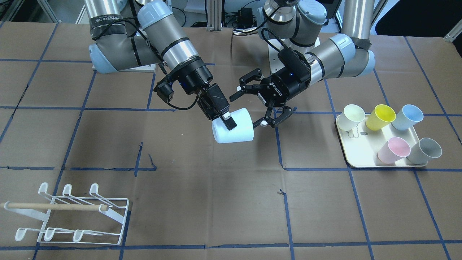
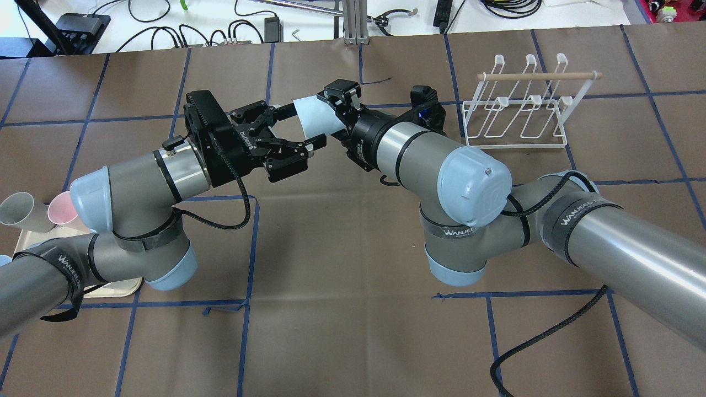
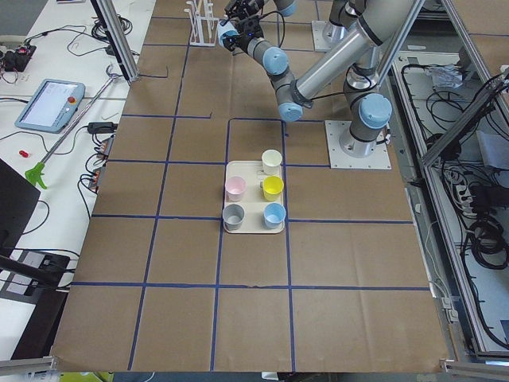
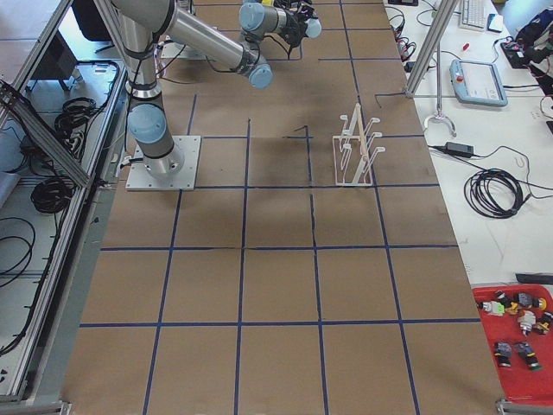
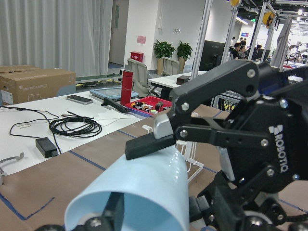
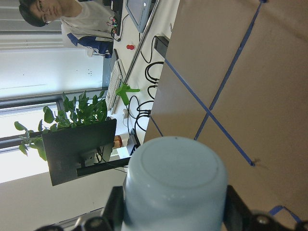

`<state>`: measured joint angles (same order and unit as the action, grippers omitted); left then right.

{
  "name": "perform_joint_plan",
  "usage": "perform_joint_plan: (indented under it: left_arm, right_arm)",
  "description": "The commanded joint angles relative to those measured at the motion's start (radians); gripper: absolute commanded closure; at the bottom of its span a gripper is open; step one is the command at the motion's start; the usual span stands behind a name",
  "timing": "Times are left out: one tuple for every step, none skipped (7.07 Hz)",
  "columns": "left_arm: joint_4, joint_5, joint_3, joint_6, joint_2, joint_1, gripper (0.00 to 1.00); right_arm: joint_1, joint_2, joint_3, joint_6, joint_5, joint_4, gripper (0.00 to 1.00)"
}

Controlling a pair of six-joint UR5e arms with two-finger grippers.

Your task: Transfer IKEA cup to right arm and place on rack

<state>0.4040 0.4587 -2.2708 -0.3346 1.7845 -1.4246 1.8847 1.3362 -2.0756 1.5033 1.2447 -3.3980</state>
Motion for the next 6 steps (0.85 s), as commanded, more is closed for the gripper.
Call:
perform_joint_plan:
  left_arm:
    - [0.001, -0.015, -0.004, 0.0, -0.019, 0.12, 0.01]
    - [0.001, -0.018, -0.004, 0.002, -0.02, 0.171, 0.01]
    - [-0.01, -0.002, 0.003, 0.003, -0.017, 0.18, 0.01]
    - [-0.025, 0.018, 0.034, 0.028, -0.014, 0.181, 0.01]
    - [-0.08, 0.167, 0.097, 0.093, -0.011, 0.179, 0.01]
    - [-0.181, 0.254, 0.173, 0.113, -0.002, 0.173, 0.01]
  right_arm:
    - [-0.021, -0.006, 0.02, -0.002, -0.001, -0.001, 0.77]
    - [-0.054, -0.008, 0.044, -0.015, -0.001, 0.002, 0.8]
    - [-0.108, -0.006, 0.058, -0.062, -0.001, 0.003, 0.83]
    - [-0.149, 0.0, 0.069, -0.104, -0.001, 0.003, 0.91]
    - [-0.183, 0.001, 0.09, -0.195, 0.01, 0.006, 0.93]
    - [-0.205, -0.002, 0.109, -0.363, 0.015, 0.006, 0.94]
